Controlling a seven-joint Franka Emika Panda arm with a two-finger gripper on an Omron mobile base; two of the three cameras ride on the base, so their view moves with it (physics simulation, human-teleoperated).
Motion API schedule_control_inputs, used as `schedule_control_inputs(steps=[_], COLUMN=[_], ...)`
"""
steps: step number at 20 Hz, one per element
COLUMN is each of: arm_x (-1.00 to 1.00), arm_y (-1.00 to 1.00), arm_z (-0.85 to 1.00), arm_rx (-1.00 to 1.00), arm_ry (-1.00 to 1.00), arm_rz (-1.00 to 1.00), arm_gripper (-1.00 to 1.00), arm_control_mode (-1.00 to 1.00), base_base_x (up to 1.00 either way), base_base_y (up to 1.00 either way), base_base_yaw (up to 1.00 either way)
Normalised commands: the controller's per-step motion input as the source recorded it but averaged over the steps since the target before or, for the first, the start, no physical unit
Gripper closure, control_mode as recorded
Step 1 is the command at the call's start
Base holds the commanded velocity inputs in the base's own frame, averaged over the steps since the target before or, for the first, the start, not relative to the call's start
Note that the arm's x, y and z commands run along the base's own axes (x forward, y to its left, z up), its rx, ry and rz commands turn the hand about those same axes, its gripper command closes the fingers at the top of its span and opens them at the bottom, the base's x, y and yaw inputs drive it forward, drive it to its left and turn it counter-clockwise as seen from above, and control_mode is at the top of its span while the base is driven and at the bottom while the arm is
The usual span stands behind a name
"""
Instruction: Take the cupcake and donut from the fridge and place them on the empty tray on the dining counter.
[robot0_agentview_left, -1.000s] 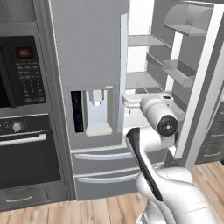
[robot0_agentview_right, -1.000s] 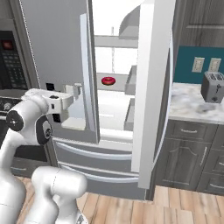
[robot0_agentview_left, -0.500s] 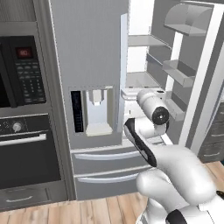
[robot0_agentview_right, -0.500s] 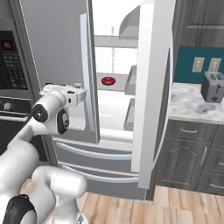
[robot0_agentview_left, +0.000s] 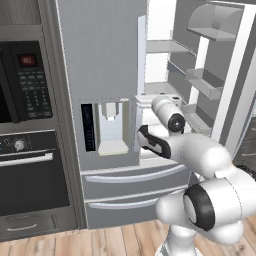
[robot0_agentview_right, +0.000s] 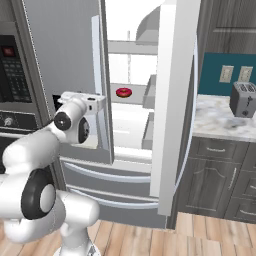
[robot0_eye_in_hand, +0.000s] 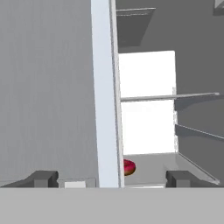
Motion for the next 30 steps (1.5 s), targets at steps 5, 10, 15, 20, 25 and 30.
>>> schedule_control_inputs(steps=[5,10,15,20,25,30], arm_x=[0.5,0.51,0.49,0.4,0.43,0.43], arm_y=[0.21,0.1,0.0,0.0,0.0,-0.02], arm_z=[0.0,0.0,0.0,0.0,0.0,0.0], arm_rx=[-0.03,0.0,0.0,0.0,0.0,0.0], arm_ry=[0.0,0.0,0.0,0.0,0.0,0.0], arm_rz=[-0.02,-0.01,0.0,0.0,0.0,0.0], arm_gripper=[-1.0,-1.0,-1.0,-1.0,-1.0,-1.0], arm_control_mode=[-1.0,-1.0,-1.0,-1.0,-1.0,-1.0], base_base_x=[0.0,0.0,0.0,0.0,0.0,0.0], base_base_y=[0.0,0.0,0.0,0.0,0.0,0.0], base_base_yaw=[0.0,0.0,0.0,0.0,0.0,0.0])
